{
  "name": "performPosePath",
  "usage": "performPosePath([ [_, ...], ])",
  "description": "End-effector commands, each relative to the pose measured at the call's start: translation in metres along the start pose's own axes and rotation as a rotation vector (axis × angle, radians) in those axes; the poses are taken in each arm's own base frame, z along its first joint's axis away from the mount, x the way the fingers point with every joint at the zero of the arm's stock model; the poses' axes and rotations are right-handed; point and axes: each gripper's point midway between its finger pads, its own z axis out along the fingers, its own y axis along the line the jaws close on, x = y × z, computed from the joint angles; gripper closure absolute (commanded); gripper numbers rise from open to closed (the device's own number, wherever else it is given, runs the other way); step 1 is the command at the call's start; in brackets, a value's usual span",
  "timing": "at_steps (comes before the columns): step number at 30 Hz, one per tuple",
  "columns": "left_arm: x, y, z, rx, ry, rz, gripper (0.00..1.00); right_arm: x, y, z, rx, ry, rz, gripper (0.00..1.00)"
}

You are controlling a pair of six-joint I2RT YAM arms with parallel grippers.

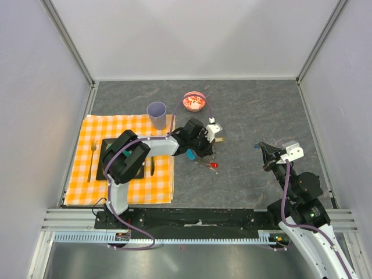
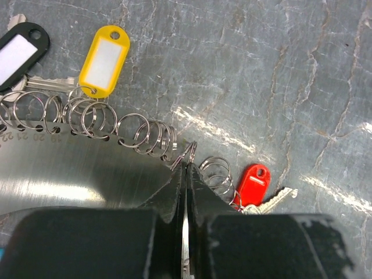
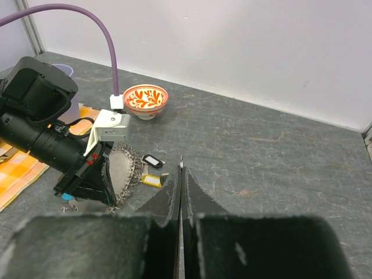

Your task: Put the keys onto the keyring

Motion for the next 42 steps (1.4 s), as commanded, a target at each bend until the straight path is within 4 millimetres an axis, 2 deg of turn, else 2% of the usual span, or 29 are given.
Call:
performPosePath([
  [1, -0.034, -0.014, -0.018, 0.043, -0.105, 0.061, 0.98, -0.012, 0.003, 0.0, -0.015, -0.048, 0.014, 1.0],
  [7, -0.049, -0.017, -0.038, 0.025, -0.166, 0.101, 0.98, -0.012, 0.004, 0.0, -0.023, -0.049, 0.012, 1.0],
  [11, -0.045, -0.018, -0.044, 0.013, -0.2, 0.121, 0.98, -0.012, 0.006, 0.0, -0.03, -0.051, 0.012, 1.0],
  [13, -0.056, -0.023, -0.049, 0.024, -0.244, 0.127, 0.98, -0.011, 0.006, 0.0, -0.032, -0.048, 0.011, 1.0],
  [14, -0.055, -0.024, -0.05, 0.028, -0.257, 0.129, 0.98, -0.01, 0.007, 0.0, -0.035, -0.045, 0.011, 1.0],
  [18, -0.044, -0.022, -0.041, 0.033, -0.227, 0.098, 0.98, -0.01, 0.007, 0.0, -0.037, -0.043, 0.011, 1.0],
  [27, -0.002, -0.01, -0.015, -0.008, -0.092, 0.029, 0.97, -0.009, 0.009, 0.001, -0.051, -0.037, 0.01, 1.0],
  [34, -0.01, 0.008, -0.002, -0.094, -0.062, -0.021, 0.93, -0.009, 0.009, 0.001, -0.049, -0.04, 0.011, 1.0],
  [37, -0.014, 0.013, -0.002, -0.123, -0.071, -0.032, 0.87, -0.011, 0.009, 0.0, -0.048, -0.044, 0.011, 1.0],
  [42, -0.019, 0.006, -0.006, -0.091, -0.081, -0.029, 0.74, -0.011, 0.009, 0.0, -0.049, -0.047, 0.011, 1.0],
])
